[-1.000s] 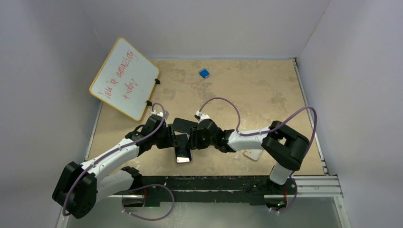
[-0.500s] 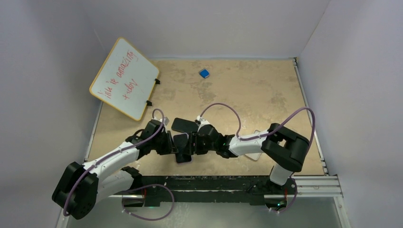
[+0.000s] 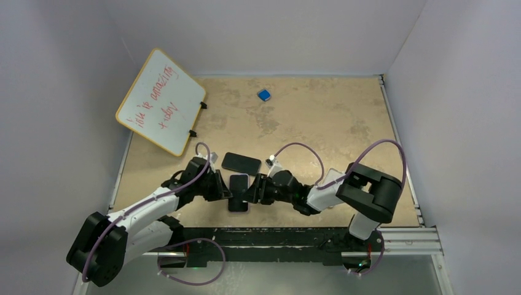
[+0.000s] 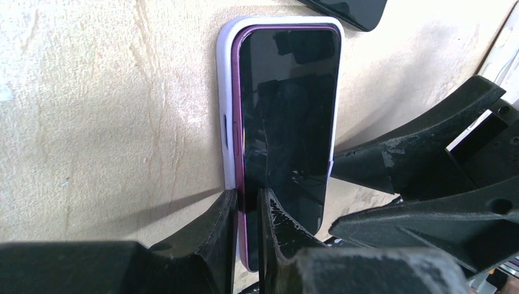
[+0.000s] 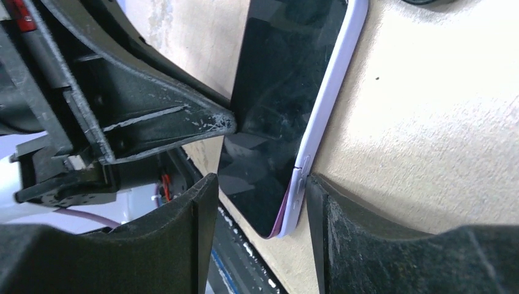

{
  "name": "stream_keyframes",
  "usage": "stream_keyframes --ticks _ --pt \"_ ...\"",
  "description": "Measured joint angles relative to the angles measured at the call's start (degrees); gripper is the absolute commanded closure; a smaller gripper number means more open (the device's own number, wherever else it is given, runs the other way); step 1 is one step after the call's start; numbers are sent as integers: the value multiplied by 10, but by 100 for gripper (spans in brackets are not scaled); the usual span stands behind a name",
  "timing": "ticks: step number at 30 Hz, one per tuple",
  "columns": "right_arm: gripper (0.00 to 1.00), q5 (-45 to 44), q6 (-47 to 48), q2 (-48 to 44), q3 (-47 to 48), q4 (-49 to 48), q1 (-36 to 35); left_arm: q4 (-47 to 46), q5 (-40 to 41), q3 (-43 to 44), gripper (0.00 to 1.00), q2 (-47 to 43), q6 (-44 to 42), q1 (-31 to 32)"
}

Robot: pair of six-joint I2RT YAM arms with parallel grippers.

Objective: Put the phone into the phone case

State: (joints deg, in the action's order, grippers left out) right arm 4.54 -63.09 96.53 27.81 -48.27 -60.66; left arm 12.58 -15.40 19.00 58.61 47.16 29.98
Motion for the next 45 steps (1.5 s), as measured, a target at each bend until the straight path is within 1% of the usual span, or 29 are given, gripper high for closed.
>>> stream_keyframes --ticks 4,7,9,22,26,30,31,33,35,37,40,43,45 --pt "44 2 -13 -14 -26 -36 0 -7 -7 -3 82 0 3 0" --pt "43 3 -18 -14 -34 -54 0 -10 -9 -5 76 -2 4 0" --pt "43 3 -19 -14 -38 -68 0 -12 -10 -7 73 -3 5 0" --pt "43 8 -31 -13 -43 -99 0 -26 -16 -20 72 -14 19 0" --pt "43 7 -38 -5 -50 -124 0 -27 -16 -22 72 -19 24 -1" --pt "43 7 -48 11 -58 -159 0 -27 -16 -24 71 -22 29 -2" --pt "44 7 -51 16 -58 -165 0 -27 -16 -25 70 -21 30 -2" --pt "44 8 -58 31 -58 -186 0 -32 -19 -26 63 -21 33 -2" --pt "44 11 -67 46 -58 -210 0 -40 -25 -29 61 -19 35 -2" --pt "44 13 -76 58 -58 -235 0 -45 -33 -29 63 -19 39 -2" --pt "50 12 -82 64 -58 -243 0 -46 -36 -31 67 -19 43 -2" --pt "57 11 -85 64 -58 -231 0 -45 -37 -31 70 -18 43 -2" --pt "62 11 -87 64 -52 -199 0 -45 -38 -31 73 -16 43 -2"
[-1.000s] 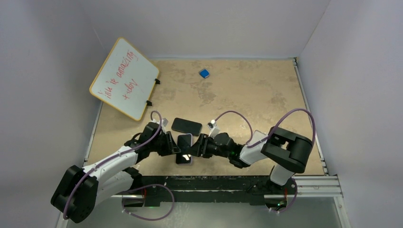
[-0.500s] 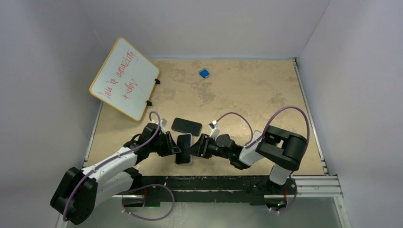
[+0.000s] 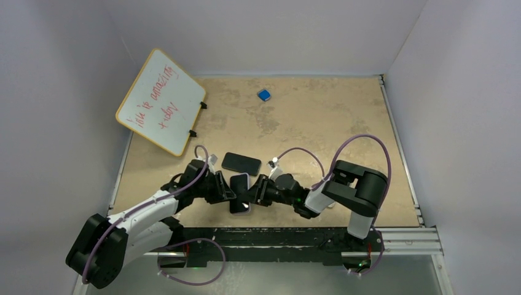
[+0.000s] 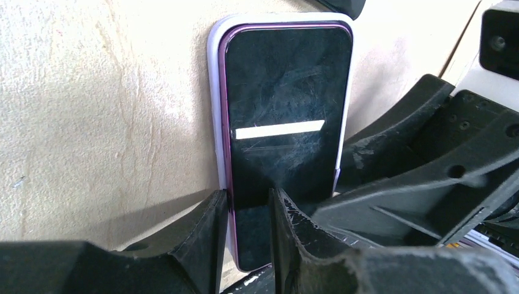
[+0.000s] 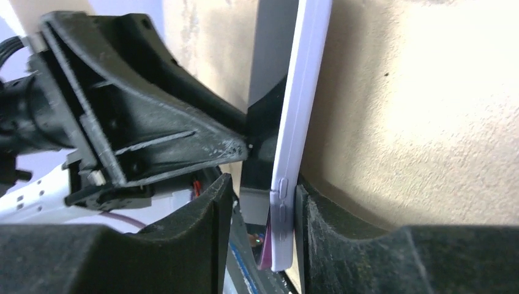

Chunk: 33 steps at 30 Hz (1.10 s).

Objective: Put the phone into the phone case

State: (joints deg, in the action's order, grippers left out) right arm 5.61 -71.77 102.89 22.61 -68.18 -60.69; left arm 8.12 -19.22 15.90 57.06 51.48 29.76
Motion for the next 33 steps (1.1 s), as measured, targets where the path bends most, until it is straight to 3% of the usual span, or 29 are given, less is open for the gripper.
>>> stream_keyframes --ticks 5,11,16,24,30,33 --pt "78 -1 9 -3 43 116 0 -6 -4 0 76 9 0 0" --pt "99 5 10 -25 50 142 0 11 -7 6 47 -5 -12 0" --pt "100 21 27 -77 45 178 8 111 -13 78 29 -53 -57 8" --pt "100 84 79 -282 15 227 71 178 -46 199 23 -182 -104 10" --pt "100 147 118 -404 8 246 85 175 -86 216 20 -226 -112 10" --pt "100 187 123 -431 8 241 85 124 -129 201 20 -240 -100 10"
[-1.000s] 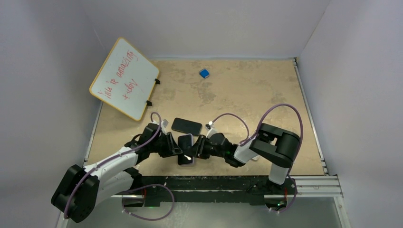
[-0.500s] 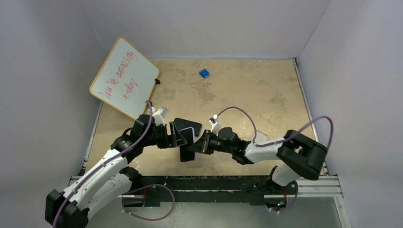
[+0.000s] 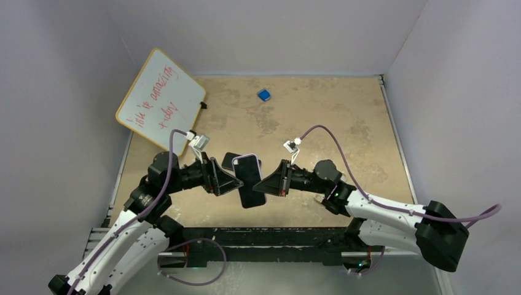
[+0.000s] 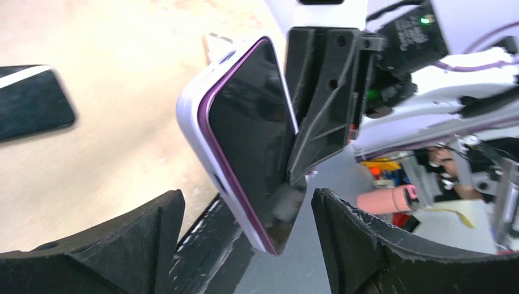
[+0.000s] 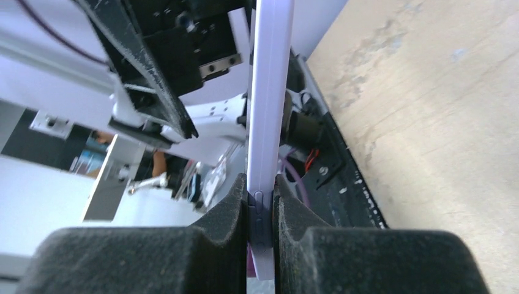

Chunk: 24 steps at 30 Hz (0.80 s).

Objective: Put the phone into the phone case

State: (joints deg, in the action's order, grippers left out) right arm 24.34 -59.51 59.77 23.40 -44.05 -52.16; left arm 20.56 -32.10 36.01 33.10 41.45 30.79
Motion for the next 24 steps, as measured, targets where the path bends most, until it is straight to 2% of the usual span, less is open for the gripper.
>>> stream_keyframes --ticks 6,13,18,20,22,24 --pt "100 58 -15 -1 -11 -43 0 -109 -59 -60 27 -27 56 0" --pt "100 94 -39 16 -18 -105 0 -183 -72 -75 78 -31 94 0" --pt "97 95 -34 9 -30 -115 0 -212 -70 -95 98 -36 143 1" --pt "94 90 -32 1 -30 -105 0 -214 -70 -96 100 -35 154 1" --pt "94 82 -30 -10 -30 -86 0 -215 -69 -96 99 -29 161 1" --pt "97 74 -25 -19 -30 -65 0 -214 -69 -96 83 -21 164 1"
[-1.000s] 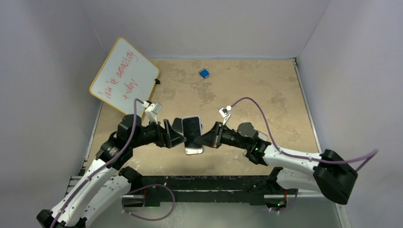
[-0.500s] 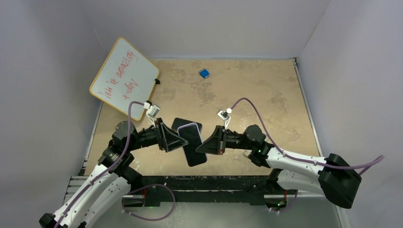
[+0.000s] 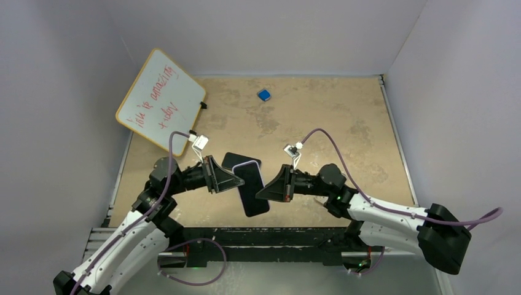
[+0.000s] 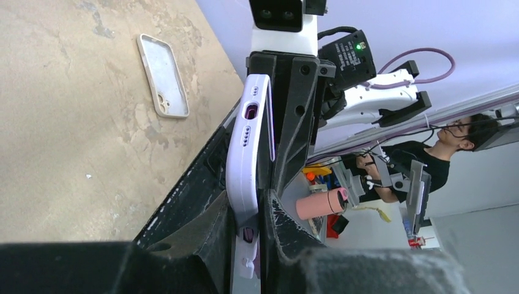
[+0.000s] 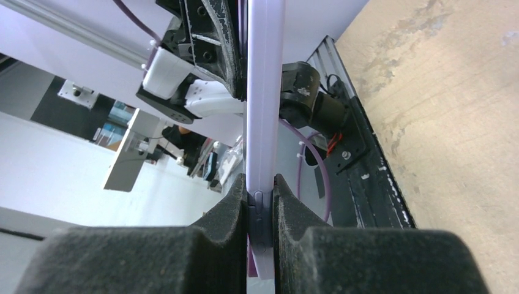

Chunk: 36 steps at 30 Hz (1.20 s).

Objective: Put the phone into the phone case

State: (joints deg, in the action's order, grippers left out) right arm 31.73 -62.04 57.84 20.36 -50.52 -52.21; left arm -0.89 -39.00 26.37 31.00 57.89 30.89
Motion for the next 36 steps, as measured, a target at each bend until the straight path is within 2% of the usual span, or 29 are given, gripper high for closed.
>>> stream_keyframes --ticks 2,4,6,10,15,22,29,36 --pt "100 -7 7 -5 1 20 0 8 3 1 65 3 -2 0" --pt "100 -7 13 -5 5 37 0 37 14 6 51 3 -18 0" --pt "100 -7 20 -5 7 57 3 73 33 16 44 4 -45 0" --pt "100 -2 32 -2 12 81 7 104 41 31 43 13 -85 -1" --pt "100 -18 20 3 17 80 8 87 33 18 39 16 -85 -1" --pt "100 -162 -71 -3 -10 47 8 37 22 -22 31 10 -44 -1" --pt "100 -235 -152 41 -25 -45 9 -81 15 -85 29 7 30 -1" --pt "100 -258 -211 108 -27 -142 9 -180 21 -125 33 21 92 -1"
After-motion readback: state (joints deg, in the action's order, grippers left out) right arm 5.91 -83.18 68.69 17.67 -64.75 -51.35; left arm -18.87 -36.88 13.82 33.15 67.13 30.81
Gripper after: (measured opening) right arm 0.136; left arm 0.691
